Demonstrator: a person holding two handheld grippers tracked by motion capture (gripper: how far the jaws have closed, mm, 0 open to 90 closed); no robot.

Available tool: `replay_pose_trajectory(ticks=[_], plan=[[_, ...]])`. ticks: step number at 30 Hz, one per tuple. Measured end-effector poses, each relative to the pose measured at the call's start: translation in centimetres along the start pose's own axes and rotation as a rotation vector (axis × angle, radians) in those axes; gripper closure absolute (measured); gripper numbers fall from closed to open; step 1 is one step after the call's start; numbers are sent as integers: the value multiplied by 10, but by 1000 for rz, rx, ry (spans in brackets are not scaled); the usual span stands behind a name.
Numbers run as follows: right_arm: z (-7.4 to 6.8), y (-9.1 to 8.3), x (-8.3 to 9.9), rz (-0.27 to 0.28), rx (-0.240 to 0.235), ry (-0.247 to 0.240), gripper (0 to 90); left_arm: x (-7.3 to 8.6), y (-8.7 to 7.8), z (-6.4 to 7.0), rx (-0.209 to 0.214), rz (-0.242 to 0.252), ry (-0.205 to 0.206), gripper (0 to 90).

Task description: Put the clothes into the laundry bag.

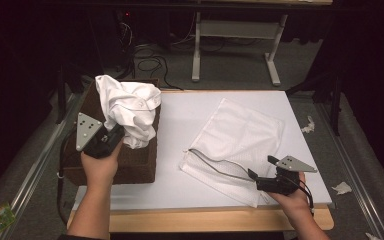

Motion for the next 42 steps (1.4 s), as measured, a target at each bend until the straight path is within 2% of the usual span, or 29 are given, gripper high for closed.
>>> replay_pose_trajectory(ticks=[1,2,5,6,7,8,9,11,12,13,14,18,19,21,22,23,24,26,29,30,31,34,37,38,39,40,41,42], plan=[[0,0,0,0,0,3,99,-3,0,7,21,5,-10,733],[0,0,0,0,0,3,99,-3,0,7,21,5,-10,733],[-1,1,1,-4,0,1,99,-9,0,23,46,11,2,731],[-1,1,1,-4,0,1,99,-9,0,23,46,11,2,730],[0,1,1,-5,-1,4,99,-13,2,36,62,17,33,730],[0,1,1,-4,-1,4,99,-13,2,36,62,17,33,729],[0,1,1,-4,-1,4,99,-15,2,42,72,23,39,729],[0,1,1,-4,-2,1,99,-17,4,60,110,28,57,728],[0,1,1,-4,-2,1,99,-17,4,60,110,28,57,728],[-1,1,1,-6,-1,-2,99,-18,6,72,139,25,57,727],[-1,1,1,-6,-1,-2,99,-18,6,72,139,25,57,727],[-1,1,1,-5,-4,-3,99,-16,8,94,194,21,59,727],[-1,1,1,-7,-5,-3,99,-15,9,104,211,22,65,727],[-2,1,1,-10,-6,-4,99,-15,10,109,222,20,66,727],[-2,1,1,-10,-6,-4,99,-14,10,114,237,23,59,727],[-2,1,1,-9,-7,-7,99,-13,11,121,268,27,30,727],[-2,1,1,-9,-7,-7,99,-13,11,121,268,27,30,727],[-2,1,1,-8,-8,-10,99,-10,12,127,285,27,7,727],[-2,1,1,-9,-9,-14,99,-2,15,139,317,14,15,726],[-2,1,1,-9,-9,-14,99,-2,15,139,317,14,15,727],[-3,1,1,-10,-10,-14,100,3,17,146,346,2,8,728],[-3,1,1,-10,-7,-10,100,8,16,153,365,-8,13,729],[-4,0,1,-5,-5,-22,102,21,9,163,398,-34,14,729],[-5,-1,1,-13,-8,-22,110,21,9,163,398,-34,14,728],[-7,-3,1,-17,-9,-20,116,31,3,167,416,-44,-10,729],[-7,-3,1,-17,-9,-20,116,31,3,167,416,-44,-10,728],[-10,-5,0,-9,-18,-28,136,42,-2,172,429,-51,-17,728],[-11,-6,0,-10,-21,-26,143,42,-2,172,429,-51,-17,727]])
Point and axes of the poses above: each handheld gripper's, and its own axes: y roughly forward along the jaws, x roughly out of its underside, z roughly to its right, the point moved 8 cm from there along y, roughly forward along the jaws, and after that the axes turned 13 degrees about y, right-handed, at the moved point
